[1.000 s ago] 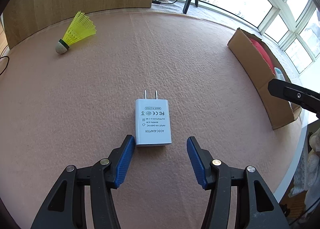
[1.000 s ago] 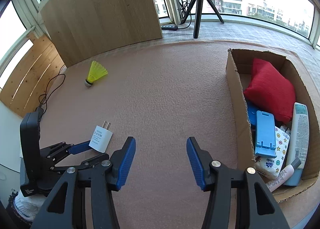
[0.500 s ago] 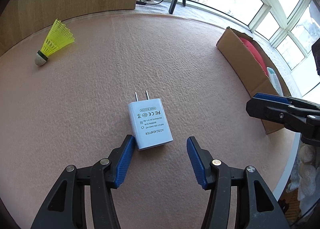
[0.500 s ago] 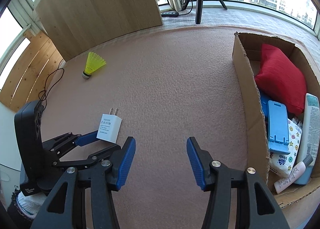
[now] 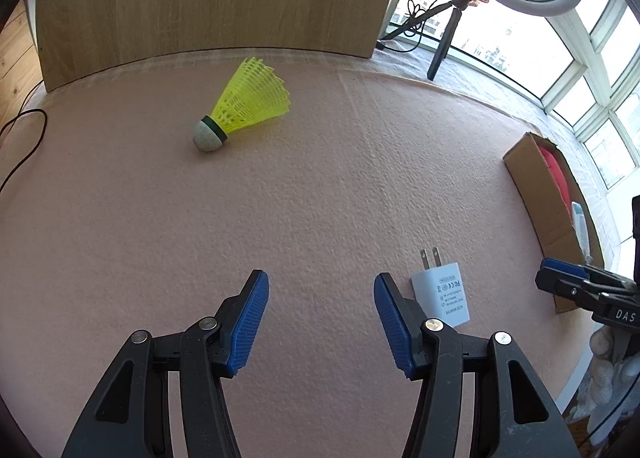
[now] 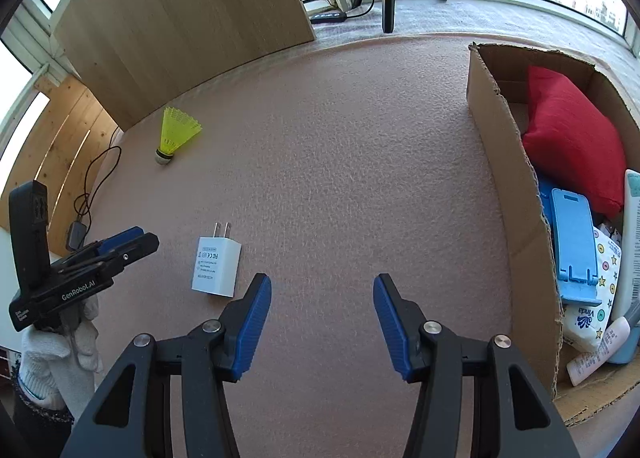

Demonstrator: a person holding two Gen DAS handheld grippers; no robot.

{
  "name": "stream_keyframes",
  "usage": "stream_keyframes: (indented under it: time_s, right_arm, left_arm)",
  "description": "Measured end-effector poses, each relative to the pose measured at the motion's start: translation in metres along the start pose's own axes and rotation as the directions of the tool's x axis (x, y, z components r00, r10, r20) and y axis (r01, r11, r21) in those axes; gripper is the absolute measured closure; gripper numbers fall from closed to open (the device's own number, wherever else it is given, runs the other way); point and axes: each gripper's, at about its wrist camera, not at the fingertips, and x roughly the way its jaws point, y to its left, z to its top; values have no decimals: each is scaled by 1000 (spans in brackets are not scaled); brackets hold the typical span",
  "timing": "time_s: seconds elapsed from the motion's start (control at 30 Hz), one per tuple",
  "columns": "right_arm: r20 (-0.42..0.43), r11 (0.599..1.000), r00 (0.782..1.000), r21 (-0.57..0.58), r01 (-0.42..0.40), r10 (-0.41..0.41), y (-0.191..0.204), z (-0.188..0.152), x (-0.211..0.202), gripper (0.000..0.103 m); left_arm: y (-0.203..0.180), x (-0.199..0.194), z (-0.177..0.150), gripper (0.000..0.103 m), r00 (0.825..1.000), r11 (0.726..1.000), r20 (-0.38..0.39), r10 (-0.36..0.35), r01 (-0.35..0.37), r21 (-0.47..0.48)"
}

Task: Organize objects
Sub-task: 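Move the right tool to the white charger while the left tool moves to the yellow shuttlecock, then close the left tool on the shuttlecock base while the right tool closes on the charger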

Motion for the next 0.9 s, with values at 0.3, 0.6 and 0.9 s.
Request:
stream_keyframes:
  time_s: [0.3, 0.6, 0.9]
  right_arm:
    - [-19, 999, 999, 27, -25, 26, 17, 2, 12, 48]
    - [-31, 998, 999, 53, -19, 21, 22, -2, 19, 48]
    - [-42, 993, 999, 119, 5, 0, 4, -7, 20, 47]
  left_arm:
    - [25, 20, 62, 42, 993, 992, 41, 108, -110, 61]
    - [48, 52, 99, 42, 988, 980, 3, 151, -150, 132]
    - [62, 71, 108, 65, 992, 985, -31, 124, -119, 123]
